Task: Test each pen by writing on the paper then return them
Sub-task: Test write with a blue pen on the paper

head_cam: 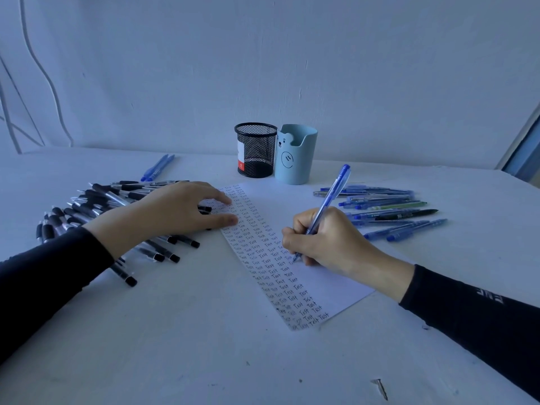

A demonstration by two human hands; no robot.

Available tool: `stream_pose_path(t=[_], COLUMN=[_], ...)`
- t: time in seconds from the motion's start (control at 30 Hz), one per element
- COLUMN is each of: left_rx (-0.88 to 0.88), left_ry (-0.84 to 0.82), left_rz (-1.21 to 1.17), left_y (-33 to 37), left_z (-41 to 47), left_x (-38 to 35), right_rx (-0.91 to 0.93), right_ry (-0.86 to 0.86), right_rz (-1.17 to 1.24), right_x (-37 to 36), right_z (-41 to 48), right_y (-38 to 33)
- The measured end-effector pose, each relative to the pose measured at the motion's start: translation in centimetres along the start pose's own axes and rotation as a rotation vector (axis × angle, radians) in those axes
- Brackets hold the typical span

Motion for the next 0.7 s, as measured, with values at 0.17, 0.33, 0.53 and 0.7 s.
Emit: stream_pose_path(t=[0.17, 0.33, 0.53, 0.7], left_rx=[-0.003, -0.002, -0.003, -0.002], left_ry=[-0.004, -0.003, -0.013, -0.015], left_rz=[0.003, -0.002, 0.007, 0.008], left_y=[0.06, 0.13, 0.26, 0.28], left_z=[-0.01, -0.05, -0.09, -0.08], left_x=[0.09, 0.1, 0.16, 0.16], right_rx=[-0.005, 0.006, 0.013, 0.026], right_ry=[-0.002, 0.008, 0.022, 0.022], right_rz=[0.007, -0.009, -0.007, -0.023], right_x=[0.01, 0.06, 0.13, 0.12], right_z=[0.01, 0.03, 0.07, 0.07], right_y=[-0.02, -0.06, 0.04, 0.04])
Point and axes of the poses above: each hand's wrist, its own z-axis towards the middle knuckle, its own x-axis out of the back of the hand, y = z × x, the point moved 5 cm from there along z, towards the middle knuckle, and after that the axes turned 4 degrees about y, right-handed, at the moved point
